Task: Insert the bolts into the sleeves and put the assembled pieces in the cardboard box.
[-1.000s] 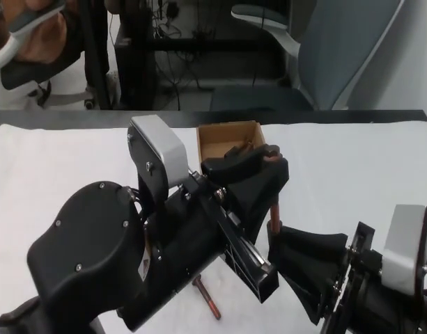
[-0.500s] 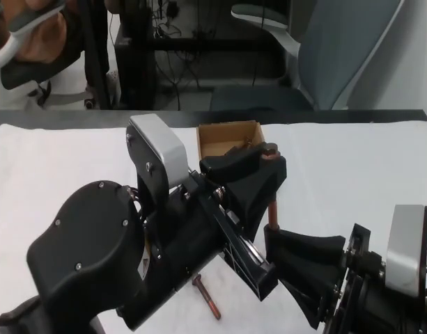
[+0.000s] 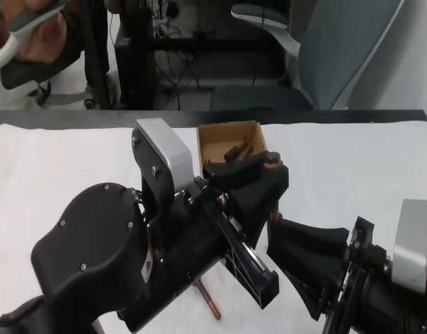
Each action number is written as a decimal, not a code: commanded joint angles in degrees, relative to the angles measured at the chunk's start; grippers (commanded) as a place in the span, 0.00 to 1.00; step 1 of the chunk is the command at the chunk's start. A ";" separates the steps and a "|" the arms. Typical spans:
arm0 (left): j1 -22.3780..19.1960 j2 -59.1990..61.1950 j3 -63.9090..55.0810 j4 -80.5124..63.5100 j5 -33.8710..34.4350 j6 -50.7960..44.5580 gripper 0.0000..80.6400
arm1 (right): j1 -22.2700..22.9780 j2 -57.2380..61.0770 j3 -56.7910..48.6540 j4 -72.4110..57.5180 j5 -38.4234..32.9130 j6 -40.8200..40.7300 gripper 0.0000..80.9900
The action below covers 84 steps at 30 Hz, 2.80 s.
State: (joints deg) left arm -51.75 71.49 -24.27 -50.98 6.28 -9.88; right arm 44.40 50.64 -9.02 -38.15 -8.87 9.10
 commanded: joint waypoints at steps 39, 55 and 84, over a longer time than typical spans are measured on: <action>24.23 18.59 -32.74 88.74 4.53 29.15 0.74 | -19.32 51.23 -66.91 59.07 -0.41 -14.16 0.01; 21.21 28.14 -34.36 87.15 4.33 30.94 0.65 | -19.38 69.94 -84.64 73.22 6.01 -18.62 0.65; 21.16 32.49 -36.09 88.98 3.09 29.17 0.51 | -11.23 63.68 -82.27 101.60 -6.85 -23.72 0.70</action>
State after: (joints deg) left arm -31.25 102.78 -59.86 36.22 9.77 19.73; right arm 32.88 115.18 -91.43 63.67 -14.82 -13.83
